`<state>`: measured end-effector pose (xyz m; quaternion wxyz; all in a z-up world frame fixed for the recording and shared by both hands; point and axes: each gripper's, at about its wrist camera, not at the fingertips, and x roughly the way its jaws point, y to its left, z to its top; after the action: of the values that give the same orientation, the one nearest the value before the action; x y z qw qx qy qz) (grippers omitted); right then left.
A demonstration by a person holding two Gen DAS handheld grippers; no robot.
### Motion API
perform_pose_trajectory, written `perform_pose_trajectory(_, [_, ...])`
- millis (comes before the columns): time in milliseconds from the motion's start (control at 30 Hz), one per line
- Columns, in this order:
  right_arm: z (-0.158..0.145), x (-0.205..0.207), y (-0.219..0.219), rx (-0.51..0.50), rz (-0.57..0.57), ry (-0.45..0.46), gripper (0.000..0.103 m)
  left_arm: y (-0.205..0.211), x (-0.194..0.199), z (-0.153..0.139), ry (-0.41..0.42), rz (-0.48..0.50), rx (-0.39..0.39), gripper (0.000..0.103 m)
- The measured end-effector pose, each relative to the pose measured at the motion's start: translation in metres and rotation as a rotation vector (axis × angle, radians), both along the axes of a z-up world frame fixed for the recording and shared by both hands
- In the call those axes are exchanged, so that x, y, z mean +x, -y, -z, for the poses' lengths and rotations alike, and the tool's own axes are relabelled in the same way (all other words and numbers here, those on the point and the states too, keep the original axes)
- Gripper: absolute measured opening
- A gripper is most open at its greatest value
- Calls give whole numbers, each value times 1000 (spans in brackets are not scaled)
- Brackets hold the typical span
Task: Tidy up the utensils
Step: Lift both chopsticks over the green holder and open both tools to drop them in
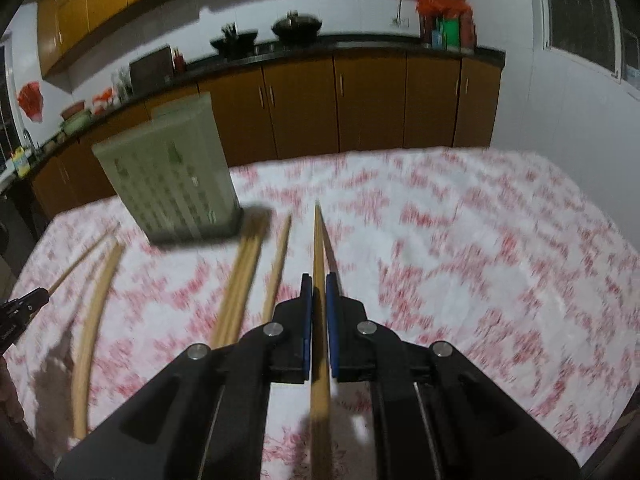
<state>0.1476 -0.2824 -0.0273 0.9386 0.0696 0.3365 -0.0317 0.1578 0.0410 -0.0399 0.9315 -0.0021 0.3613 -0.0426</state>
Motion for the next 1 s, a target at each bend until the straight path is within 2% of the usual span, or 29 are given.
perform_pose_trajectory(233, [-42, -4, 5, 7, 8, 126, 8, -11, 0, -55, 151, -39, -61, 7])
perform_pose_trajectory(367, [-71, -4, 9, 8, 17, 200, 8, -16, 7, -81, 218, -62, -59, 7])
perform_pose_trajectory(600, [-145, -9, 24, 94, 9, 382, 8, -14, 13, -137, 341, -47, -99, 7])
perform_pose_trajectory(733, [-177, -8, 19, 145, -27, 471, 8, 0, 9, -171, 439, -15, -147, 7])
perform_pose_trajectory(867, [-188, 4, 4, 160, -85, 487, 8, 19, 9, -187, 491, 33, -195, 7])
perform_pose_trajectory(1000, [-188, 18, -17, 130, -138, 475, 8, 35, 16, -186, 490, 76, -231, 7])
